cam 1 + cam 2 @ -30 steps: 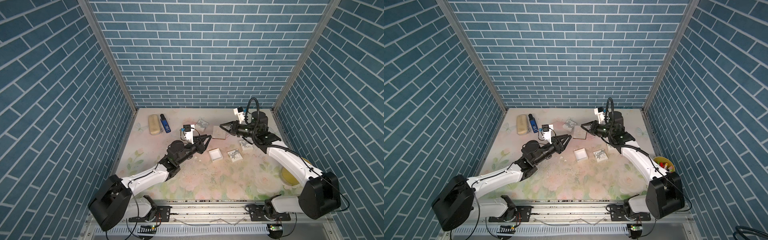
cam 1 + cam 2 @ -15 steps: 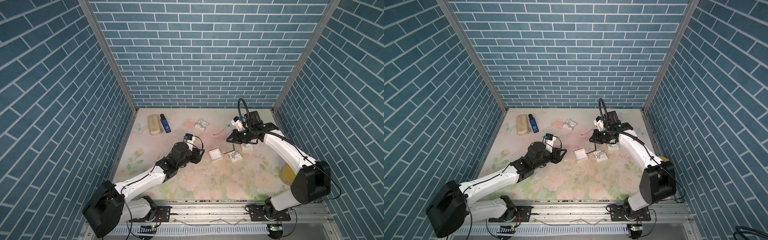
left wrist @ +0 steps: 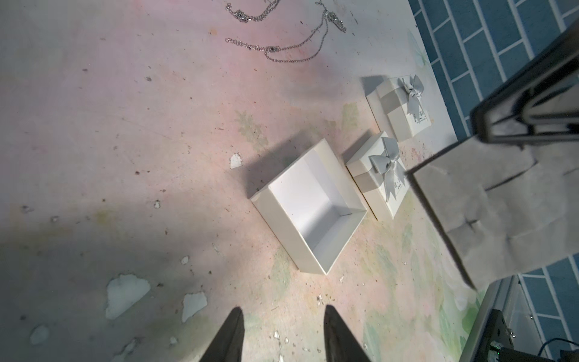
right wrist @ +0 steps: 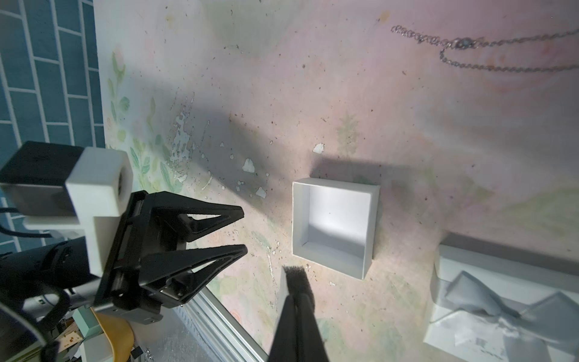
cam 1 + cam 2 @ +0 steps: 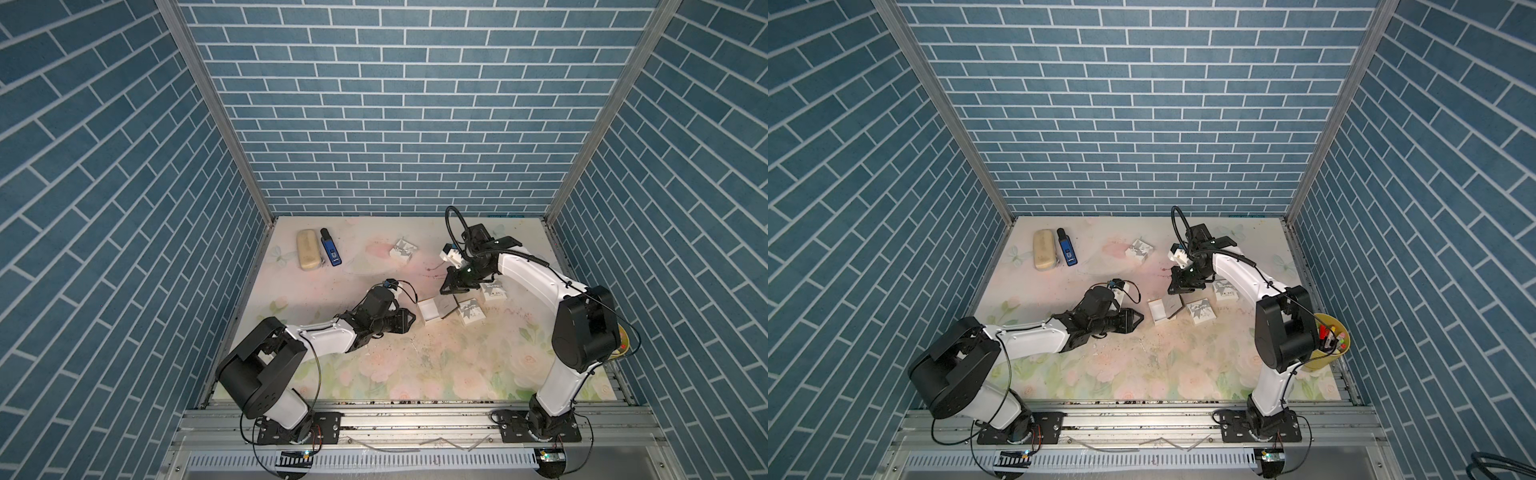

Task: Take the necklace out of the lift-off lid jewelry box
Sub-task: Place the inner lining in the jewelry box.

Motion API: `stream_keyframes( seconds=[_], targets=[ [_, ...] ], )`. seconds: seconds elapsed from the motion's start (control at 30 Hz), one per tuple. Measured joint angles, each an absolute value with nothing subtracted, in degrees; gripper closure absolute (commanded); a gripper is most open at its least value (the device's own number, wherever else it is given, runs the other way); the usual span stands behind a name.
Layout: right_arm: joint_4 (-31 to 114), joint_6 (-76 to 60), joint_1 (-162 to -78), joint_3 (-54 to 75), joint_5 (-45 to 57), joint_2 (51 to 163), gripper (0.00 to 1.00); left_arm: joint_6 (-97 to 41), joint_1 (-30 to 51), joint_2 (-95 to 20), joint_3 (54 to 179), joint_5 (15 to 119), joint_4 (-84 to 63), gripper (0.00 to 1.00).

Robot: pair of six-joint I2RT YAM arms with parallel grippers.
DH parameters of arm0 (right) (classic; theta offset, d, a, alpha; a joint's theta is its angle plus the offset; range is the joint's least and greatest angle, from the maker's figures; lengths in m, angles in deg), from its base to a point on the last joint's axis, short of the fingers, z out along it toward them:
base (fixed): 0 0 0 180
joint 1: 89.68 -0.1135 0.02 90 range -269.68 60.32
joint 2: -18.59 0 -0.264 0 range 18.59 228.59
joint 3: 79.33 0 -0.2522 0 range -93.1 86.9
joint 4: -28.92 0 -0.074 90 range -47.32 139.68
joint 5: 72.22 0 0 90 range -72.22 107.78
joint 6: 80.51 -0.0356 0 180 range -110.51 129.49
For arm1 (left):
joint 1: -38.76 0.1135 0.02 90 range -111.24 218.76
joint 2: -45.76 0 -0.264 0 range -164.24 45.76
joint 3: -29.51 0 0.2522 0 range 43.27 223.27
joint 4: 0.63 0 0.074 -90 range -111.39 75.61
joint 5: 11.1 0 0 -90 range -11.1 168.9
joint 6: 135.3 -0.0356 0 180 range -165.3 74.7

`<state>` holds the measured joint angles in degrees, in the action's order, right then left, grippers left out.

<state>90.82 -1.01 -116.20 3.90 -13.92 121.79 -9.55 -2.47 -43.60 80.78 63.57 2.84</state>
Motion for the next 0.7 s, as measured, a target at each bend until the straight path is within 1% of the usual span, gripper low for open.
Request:
stream_keyframes(
  seconds=[0.17, 0.37, 0.63, 0.7],
  targets=[
    [87.8, 0.7, -116.4, 4.0, -13.5, 123.1, 1.00, -8.3, -2.3, -46.6, 82.1, 62.3, 5.6, 0.61],
    [80.7, 1.5, -116.4, 6.3, -12.9, 123.1, 1.00, -6.1, -1.9, -49.9, 83.4, 60.7, 8.7, 0.61],
    [71.5, 0.7, -117.0, 11.1, -12.9, 124.3, 1.00, -4.5, -1.2, -51.8, 83.5, 59.5, 11.4, 0.66],
    [70.2, 0.7, -117.4, 11.3, -12.9, 125.1, 1.00, -4.1, -1.1, -52.7, 83.5, 59.2, 12.0, 0.68]
  ],
)
